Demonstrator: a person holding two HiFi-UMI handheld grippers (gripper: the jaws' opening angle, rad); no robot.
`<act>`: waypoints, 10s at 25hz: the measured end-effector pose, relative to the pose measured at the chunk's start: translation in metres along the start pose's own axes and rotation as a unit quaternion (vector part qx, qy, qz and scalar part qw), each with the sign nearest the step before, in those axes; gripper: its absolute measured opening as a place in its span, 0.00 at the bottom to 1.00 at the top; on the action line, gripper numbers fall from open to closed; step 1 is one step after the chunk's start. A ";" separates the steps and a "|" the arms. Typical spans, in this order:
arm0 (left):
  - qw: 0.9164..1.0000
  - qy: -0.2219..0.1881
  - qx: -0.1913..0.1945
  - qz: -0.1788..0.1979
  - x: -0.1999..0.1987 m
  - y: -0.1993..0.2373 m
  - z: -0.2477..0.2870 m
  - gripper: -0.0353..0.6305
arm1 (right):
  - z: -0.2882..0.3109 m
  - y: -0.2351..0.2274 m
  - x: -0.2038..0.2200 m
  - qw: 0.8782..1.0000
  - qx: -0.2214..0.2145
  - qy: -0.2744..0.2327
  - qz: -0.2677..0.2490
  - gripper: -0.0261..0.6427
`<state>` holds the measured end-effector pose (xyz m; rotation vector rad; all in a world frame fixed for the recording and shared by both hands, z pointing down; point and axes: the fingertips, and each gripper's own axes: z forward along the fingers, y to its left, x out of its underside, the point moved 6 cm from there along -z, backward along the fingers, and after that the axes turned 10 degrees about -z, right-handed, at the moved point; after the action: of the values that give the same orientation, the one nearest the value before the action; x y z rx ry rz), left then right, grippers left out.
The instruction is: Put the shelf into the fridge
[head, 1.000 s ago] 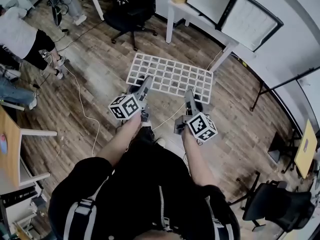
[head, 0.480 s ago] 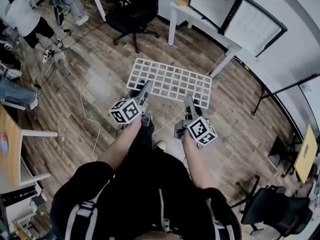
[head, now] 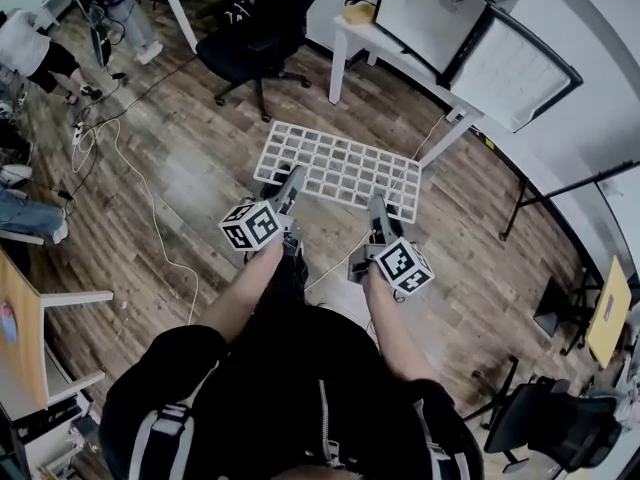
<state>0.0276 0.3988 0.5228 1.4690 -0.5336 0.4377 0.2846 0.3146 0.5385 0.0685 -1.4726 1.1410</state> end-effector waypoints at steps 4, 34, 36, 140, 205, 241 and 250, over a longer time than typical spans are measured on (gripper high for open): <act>1.000 0.011 0.014 0.001 -0.035 0.015 0.050 0.33 | 0.052 0.007 -0.015 1.000 0.012 -0.015 0.006 0.32; 0.999 0.040 0.016 0.001 -0.153 0.109 0.231 0.33 | 0.273 0.023 -0.051 0.999 0.037 -0.029 0.011 0.32; 0.999 0.045 0.018 0.003 -0.159 0.110 0.250 0.33 | 0.288 0.019 -0.059 0.999 0.040 -0.031 0.013 0.32; 0.924 0.258 0.280 0.002 -0.129 0.008 0.769 0.35 | 0.501 -0.168 -0.332 0.938 0.232 -0.255 0.040 0.25; 0.947 0.201 0.250 -0.004 -0.099 -0.011 0.879 0.34 | 0.561 -0.246 -0.396 0.931 0.234 -0.278 0.034 0.24; 0.948 0.207 0.239 -0.019 -0.094 -0.014 0.900 0.34 | 0.572 -0.260 -0.407 0.932 0.225 -0.281 0.046 0.25; 0.935 0.223 0.266 0.072 -0.104 -0.003 0.849 0.32 | 0.554 -0.226 -0.367 0.948 0.220 -0.227 -0.044 0.11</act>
<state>-0.1155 -0.4436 0.4800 1.7737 -0.1558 1.0671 0.1278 -0.3678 0.4909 0.7441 -1.5600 1.4240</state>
